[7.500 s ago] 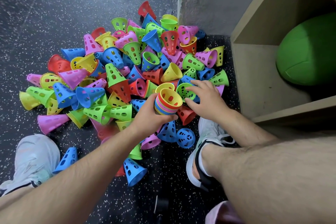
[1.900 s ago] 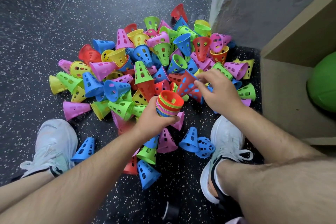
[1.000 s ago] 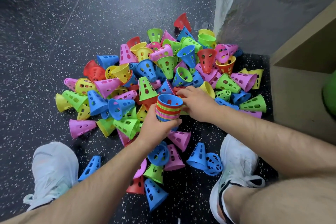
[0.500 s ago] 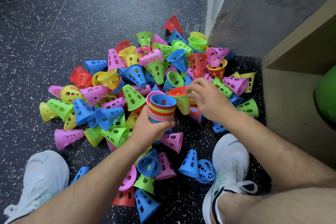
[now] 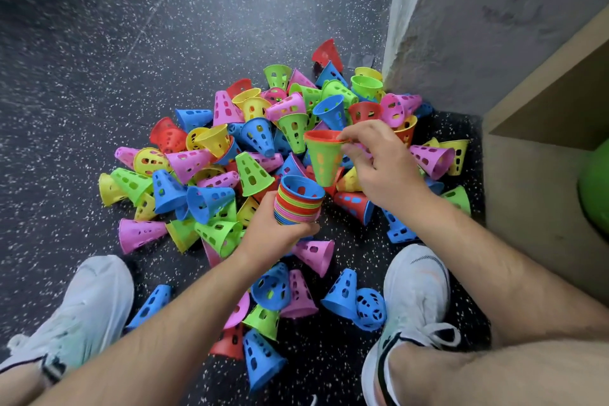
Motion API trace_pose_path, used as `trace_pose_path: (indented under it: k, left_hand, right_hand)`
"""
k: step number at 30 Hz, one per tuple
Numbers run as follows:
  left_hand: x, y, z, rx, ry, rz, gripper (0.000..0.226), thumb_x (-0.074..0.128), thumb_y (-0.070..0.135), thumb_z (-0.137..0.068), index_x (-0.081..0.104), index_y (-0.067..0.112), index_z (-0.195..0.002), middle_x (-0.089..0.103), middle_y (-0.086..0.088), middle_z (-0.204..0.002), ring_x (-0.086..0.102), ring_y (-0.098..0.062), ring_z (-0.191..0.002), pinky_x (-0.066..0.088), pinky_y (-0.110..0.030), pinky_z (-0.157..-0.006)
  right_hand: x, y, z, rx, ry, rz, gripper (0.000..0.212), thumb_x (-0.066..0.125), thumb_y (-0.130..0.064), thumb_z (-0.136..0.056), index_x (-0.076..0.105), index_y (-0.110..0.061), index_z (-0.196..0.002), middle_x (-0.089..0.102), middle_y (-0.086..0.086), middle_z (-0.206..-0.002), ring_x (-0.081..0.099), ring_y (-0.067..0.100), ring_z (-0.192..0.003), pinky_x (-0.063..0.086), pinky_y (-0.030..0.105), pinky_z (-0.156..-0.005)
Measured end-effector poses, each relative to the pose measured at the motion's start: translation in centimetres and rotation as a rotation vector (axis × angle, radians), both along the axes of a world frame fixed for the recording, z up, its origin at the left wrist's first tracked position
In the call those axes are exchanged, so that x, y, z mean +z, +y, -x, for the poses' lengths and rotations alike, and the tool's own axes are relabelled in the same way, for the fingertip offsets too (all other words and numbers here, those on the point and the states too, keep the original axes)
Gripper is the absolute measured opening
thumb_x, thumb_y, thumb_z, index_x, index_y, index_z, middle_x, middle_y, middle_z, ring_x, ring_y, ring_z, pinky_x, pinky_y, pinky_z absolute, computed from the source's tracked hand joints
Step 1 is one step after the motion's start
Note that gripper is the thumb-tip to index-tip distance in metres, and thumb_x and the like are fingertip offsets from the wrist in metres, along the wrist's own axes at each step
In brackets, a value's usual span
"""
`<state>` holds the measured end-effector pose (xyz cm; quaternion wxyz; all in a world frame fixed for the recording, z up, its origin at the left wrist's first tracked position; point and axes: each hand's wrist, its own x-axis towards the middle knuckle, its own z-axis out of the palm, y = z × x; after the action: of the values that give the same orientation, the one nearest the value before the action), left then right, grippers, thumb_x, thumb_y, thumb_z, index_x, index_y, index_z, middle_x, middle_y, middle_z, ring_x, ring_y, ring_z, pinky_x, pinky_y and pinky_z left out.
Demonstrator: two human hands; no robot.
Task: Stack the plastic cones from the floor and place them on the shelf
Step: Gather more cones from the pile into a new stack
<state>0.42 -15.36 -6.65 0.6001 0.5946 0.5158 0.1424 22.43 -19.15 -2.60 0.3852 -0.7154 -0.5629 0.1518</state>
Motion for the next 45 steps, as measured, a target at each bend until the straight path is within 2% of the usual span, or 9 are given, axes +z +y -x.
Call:
trace_pose_path:
  k: [3, 9, 12, 16, 19, 25, 32, 38, 45]
  left_hand:
    - [0.3, -0.8, 0.9, -0.009, -0.01, -0.02, 0.06, 0.091, 0.004, -0.072, 0.055, 0.009, -0.12, 0.07, -0.01, -0.101, 0.068, -0.005, -0.077, 0.052, -0.015, -0.065]
    - [0.9, -2.7, 1.9, 0.019, -0.041, -0.068, 0.056, 0.09, 0.004, -0.073, 0.056, 0.01, -0.117, 0.07, -0.009, -0.1, 0.067, -0.002, -0.075, 0.053, -0.016, -0.065]
    - [1.0, -3.3, 2.4, 0.039, -0.058, -0.063, 0.049, 0.087, 0.0, -0.074, 0.057, 0.016, -0.11, 0.069, -0.004, -0.094, 0.067, 0.0, -0.073, 0.051, -0.014, -0.064]
    - [0.9, -3.6, 3.4, 0.033, -0.031, -0.043, 0.056, 0.09, 0.009, -0.074, 0.056, 0.014, -0.118, 0.07, -0.003, -0.099, 0.068, -0.004, -0.079, 0.05, -0.014, -0.066]
    - [0.9, -3.5, 3.5, 0.025, -0.026, -0.034, 0.057, 0.089, 0.006, -0.075, 0.055, 0.012, -0.121, 0.071, -0.005, -0.099, 0.069, -0.004, -0.081, 0.051, -0.014, -0.066]
    - [1.0, -3.5, 3.1, 0.018, 0.005, -0.039, 0.057, 0.089, 0.01, -0.076, 0.055, 0.014, -0.121, 0.068, -0.004, -0.1, 0.065, 0.007, -0.072, 0.048, -0.008, -0.061]
    - [1.3, -3.0, 3.2, 0.012, -0.018, -0.007, 0.06, 0.088, 0.006, -0.076, 0.053, 0.014, -0.124, 0.069, -0.007, -0.101, 0.07, -0.003, -0.077, 0.051, -0.011, -0.063]
    - [0.8, -2.4, 3.8, 0.023, -0.011, -0.015, 0.06, 0.091, 0.01, -0.073, 0.055, 0.017, -0.12, 0.07, -0.006, -0.101, 0.069, -0.003, -0.077, 0.052, -0.013, -0.065]
    - [0.3, -2.1, 4.2, 0.016, -0.007, -0.048, 0.06, 0.091, 0.012, -0.072, 0.056, 0.016, -0.121, 0.071, -0.007, -0.103, 0.07, -0.005, -0.082, 0.052, -0.014, -0.067]
  right_hand:
    - [0.4, -0.7, 0.7, -0.002, 0.011, -0.04, 0.017, 0.061, -0.019, -0.097, 0.068, -0.017, -0.112, 0.06, 0.001, -0.111, 0.057, 0.015, -0.102, 0.047, 0.031, -0.088]
    - [-0.6, -3.0, 3.9, 0.301, -0.119, 0.077, 0.021, 0.057, -0.036, -0.096, 0.068, -0.024, -0.11, 0.065, -0.004, -0.103, 0.058, 0.018, -0.103, 0.046, 0.039, -0.094]
    - [-0.9, -4.2, 4.8, 0.368, -0.039, 0.193, 0.026, 0.057, -0.034, -0.099, 0.065, -0.024, -0.122, 0.064, -0.01, -0.117, 0.054, 0.009, -0.115, 0.042, 0.029, -0.102]
    - [-2.0, -5.0, 4.6, 0.201, 0.147, 0.278, 0.022, 0.057, -0.034, -0.099, 0.059, -0.027, -0.12, 0.064, -0.013, -0.112, 0.059, 0.002, -0.107, 0.048, 0.027, -0.093]
    - [-3.6, -5.1, 4.5, 0.094, 0.134, 0.364, 0.01, 0.059, -0.031, -0.097, 0.062, -0.026, -0.105, 0.064, -0.011, -0.096, 0.06, 0.006, -0.091, 0.052, 0.029, -0.082]
    - [-6.8, -4.8, 4.9, 0.057, 0.065, 0.556, 0.016, 0.058, -0.035, -0.098, 0.06, -0.025, -0.111, 0.065, -0.008, -0.087, 0.06, 0.009, -0.077, 0.045, 0.027, -0.063]
    - [-8.9, -2.0, 6.2, -0.116, 0.119, 0.671, 0.043, 0.064, -0.053, -0.09, 0.066, -0.01, -0.087, 0.068, 0.006, -0.081, 0.064, 0.023, -0.075, 0.051, 0.038, -0.069]
    - [-8.1, -1.5, 7.2, -0.118, 0.15, 0.61, 0.031, 0.063, -0.035, -0.092, 0.059, -0.006, -0.081, 0.066, 0.008, -0.079, 0.06, 0.023, -0.071, 0.049, 0.039, -0.062]
    - [-2.8, -1.8, 4.3, -0.046, -0.023, 0.231, 0.028, 0.045, -0.023, -0.102, 0.051, -0.022, -0.075, 0.05, -0.003, -0.073, 0.045, 0.012, -0.07, 0.032, 0.032, -0.061]
